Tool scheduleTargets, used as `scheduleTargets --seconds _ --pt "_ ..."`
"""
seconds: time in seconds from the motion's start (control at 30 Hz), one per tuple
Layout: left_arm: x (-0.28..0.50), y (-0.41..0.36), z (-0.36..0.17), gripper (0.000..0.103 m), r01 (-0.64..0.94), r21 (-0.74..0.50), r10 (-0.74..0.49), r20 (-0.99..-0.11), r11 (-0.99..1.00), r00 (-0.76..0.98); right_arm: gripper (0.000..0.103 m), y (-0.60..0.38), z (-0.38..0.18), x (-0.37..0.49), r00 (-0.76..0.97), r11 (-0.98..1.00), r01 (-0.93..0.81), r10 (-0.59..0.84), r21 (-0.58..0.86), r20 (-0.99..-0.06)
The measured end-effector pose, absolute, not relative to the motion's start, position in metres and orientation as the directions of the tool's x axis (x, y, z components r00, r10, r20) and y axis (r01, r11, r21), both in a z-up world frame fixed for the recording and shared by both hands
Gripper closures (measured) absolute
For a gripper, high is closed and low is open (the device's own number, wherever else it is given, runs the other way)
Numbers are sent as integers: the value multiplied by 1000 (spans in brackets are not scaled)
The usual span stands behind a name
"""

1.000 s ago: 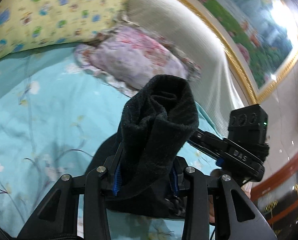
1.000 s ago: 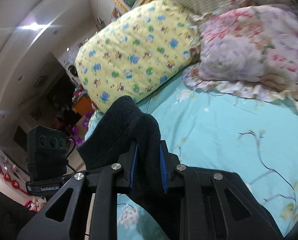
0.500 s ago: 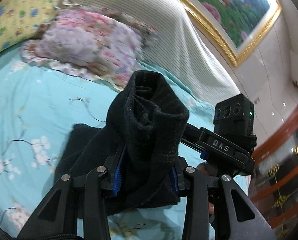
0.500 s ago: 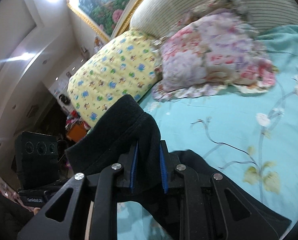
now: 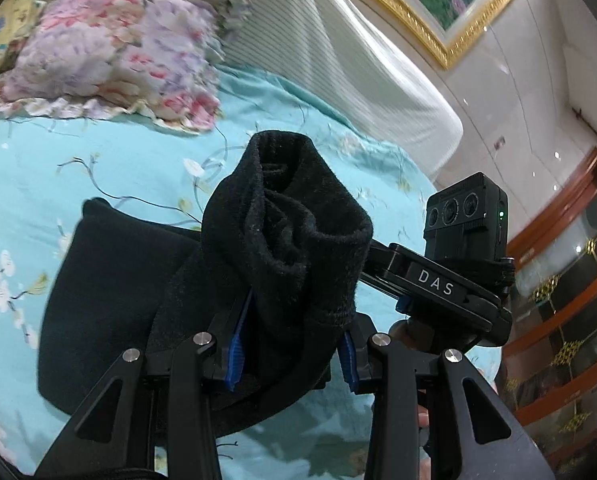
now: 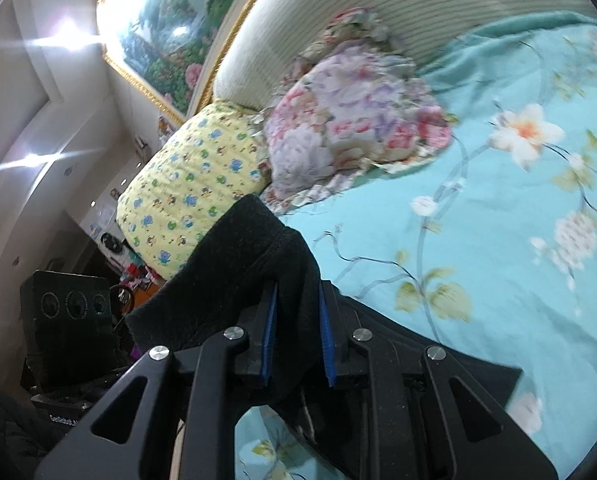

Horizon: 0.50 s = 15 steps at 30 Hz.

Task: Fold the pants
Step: 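Lift the folded end with both grippers and fold it over the pants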

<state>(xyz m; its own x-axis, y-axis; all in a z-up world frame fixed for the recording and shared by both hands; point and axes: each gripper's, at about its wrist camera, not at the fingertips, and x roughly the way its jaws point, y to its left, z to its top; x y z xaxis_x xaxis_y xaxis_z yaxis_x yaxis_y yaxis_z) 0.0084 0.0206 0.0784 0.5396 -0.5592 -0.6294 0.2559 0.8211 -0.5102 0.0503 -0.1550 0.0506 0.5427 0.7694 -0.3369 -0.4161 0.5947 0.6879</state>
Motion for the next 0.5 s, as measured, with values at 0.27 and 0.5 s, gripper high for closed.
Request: scheduleTargets --seconds 0.27,0.5 --pt "17 -9 52 56 304 -479 -567 -672 823 477 83 -184 18 44 574 630 -309 721 713 -388" --pt "21 -17 34 51 319 -492 -586 -683 810 436 83 -210 14 27 642 657 -236 658 716 -392"
